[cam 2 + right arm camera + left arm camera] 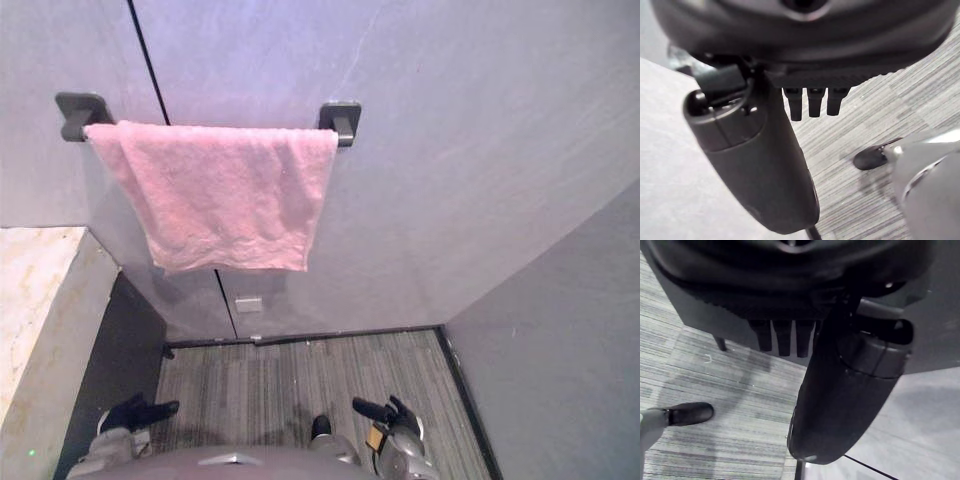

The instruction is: Organize the bathroom.

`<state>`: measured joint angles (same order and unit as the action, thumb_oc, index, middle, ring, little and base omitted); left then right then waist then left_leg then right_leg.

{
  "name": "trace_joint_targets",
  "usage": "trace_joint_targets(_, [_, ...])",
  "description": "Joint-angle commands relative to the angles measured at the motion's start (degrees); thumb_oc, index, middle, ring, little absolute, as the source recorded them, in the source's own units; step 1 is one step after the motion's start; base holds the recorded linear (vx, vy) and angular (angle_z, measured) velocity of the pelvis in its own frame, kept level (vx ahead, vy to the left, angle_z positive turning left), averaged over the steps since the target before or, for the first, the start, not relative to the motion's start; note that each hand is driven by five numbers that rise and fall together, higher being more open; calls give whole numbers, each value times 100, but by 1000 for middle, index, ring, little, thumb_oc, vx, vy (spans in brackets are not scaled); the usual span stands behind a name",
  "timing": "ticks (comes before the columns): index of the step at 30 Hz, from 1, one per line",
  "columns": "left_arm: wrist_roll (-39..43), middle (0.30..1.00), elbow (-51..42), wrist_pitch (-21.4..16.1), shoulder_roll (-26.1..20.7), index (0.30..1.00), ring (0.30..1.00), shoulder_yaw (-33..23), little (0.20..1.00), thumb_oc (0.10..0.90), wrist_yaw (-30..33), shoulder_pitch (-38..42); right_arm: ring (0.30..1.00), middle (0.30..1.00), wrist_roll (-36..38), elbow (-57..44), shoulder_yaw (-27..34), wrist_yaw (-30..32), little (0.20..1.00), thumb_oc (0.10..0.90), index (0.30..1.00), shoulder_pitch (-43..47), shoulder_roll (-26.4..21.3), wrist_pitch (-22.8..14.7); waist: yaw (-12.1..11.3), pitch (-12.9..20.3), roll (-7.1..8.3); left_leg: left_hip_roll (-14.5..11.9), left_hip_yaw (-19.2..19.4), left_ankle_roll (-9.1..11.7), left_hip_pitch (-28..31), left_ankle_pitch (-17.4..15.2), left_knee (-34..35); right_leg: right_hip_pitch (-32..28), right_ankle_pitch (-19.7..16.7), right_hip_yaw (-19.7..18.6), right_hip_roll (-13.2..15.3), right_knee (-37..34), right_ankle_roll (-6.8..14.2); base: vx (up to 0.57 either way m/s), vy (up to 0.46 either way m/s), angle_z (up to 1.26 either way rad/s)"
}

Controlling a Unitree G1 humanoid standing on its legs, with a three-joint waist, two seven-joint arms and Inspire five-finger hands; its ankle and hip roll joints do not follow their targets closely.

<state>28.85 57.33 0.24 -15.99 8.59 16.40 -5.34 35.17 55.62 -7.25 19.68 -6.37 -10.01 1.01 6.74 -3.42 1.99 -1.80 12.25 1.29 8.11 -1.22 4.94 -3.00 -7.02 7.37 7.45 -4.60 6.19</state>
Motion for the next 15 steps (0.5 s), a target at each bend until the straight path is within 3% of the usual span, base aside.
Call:
trace_joint_targets(1, [164,900,558,-504,69,900,900,-47,900,800,-255,679,900,900,-123,304,269,-33,900,800,900,328,-271,-491,70,63,-242,-54,-314,-168,-270,134,6,32,865,-366,-582,754,40,-123,-270,88])
trace_joint_targets(5, [216,900,1225,-497,135,900,900,-216,900,800,-351,597,900,900,-287,912,183,-177,900,800,900,477,-348,-194,-38,-19,-215,-233,-407,-9,-364,306,6,-139,937,-275,-697,568,-109,-131,-243,37])
trace_joint_targets(8, [273,900,1591,-261,262,900,900,-358,900,800,-438,546,900,900,-460,1213,58,-294,900,800,900,637,-419,102,-177,-285,-163,-461,-459,201,-734,595,-210,-299,946,-176,-752,458,-280,-182,-163,27])
trace_joint_targets(12, [-42,900,1806,-93,361,900,900,-465,900,800,-550,491,900,900,-665,1527,100,-645,900,800,900,671,-448,271,-165,-445,-152,-648,52,320,-977,749,-467,-459,948,126,-749,342,-355,-177,-65,40])
trace_joint_targets(15, [-88,900,1928,164,387,900,900,-510,900,800,-605,444,900,900,-762,1690,13,-1108,900,800,900,690,-470,507,-218,-473,-110,-639,50,242,-954,548,-773,-489,952,317,-622,356,-377,-222,12,85])
